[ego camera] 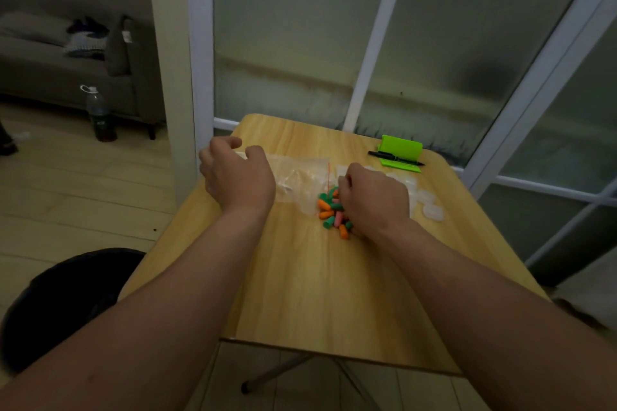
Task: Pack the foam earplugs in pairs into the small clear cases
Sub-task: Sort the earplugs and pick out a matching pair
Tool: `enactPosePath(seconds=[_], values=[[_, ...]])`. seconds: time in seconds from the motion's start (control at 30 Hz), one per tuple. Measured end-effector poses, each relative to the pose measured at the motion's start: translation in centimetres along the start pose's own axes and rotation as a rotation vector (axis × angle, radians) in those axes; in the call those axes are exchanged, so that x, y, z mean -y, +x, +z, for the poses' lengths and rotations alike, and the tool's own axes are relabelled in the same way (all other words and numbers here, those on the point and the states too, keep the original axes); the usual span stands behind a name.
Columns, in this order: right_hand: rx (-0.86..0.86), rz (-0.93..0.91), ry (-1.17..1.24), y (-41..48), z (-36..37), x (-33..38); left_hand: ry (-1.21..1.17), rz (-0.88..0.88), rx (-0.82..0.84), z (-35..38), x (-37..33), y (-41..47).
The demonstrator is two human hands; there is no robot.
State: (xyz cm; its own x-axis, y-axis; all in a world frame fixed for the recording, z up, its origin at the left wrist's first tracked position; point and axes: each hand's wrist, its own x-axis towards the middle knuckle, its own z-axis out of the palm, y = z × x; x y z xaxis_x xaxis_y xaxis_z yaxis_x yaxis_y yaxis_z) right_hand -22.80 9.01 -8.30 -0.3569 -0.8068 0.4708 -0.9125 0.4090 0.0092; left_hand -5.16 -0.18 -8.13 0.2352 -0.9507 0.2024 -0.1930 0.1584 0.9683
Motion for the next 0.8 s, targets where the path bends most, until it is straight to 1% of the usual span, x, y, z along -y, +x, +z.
enactPosePath(seconds=[0.1,0.23,0.33,0.43,0.5,0.6,0.7,0.8], values=[[-0.049,0.109,0.142,0.1,-0.3,-1.0,-0.010,0.031,-0.008,-0.2,0.0,-0.1],[-0.117,0.354,0.480,0.0,-0.4,-4.3,-0.007,0.113,-0.016,-0.6,-0.2,-0.9],[-0.146,0.516,0.650,-1.3,-1.4,-7.5,0.001,0.259,0.023,-0.6,-0.7,-2.4],[-0.141,0.626,0.717,-4.5,-1.8,-10.2,-0.012,0.381,0.105,-0.3,-1.3,-4.2],[-0.122,0.621,0.699,-7.1,-1.5,-11.1,-0.069,0.380,0.215,-0.1,-2.1,-5.9],[-0.057,0.493,0.589,-9.0,-1.0,-11.3,-0.123,0.325,0.361,0.3,-2.5,-8.3],[0.006,0.383,0.492,-8.8,-1.3,-10.7,-0.070,0.324,0.421,0.6,-1.8,-9.2],[0.051,0.336,0.414,-8.3,-1.3,-10.0,-0.017,0.330,0.457,0.6,-1.3,-9.7]])
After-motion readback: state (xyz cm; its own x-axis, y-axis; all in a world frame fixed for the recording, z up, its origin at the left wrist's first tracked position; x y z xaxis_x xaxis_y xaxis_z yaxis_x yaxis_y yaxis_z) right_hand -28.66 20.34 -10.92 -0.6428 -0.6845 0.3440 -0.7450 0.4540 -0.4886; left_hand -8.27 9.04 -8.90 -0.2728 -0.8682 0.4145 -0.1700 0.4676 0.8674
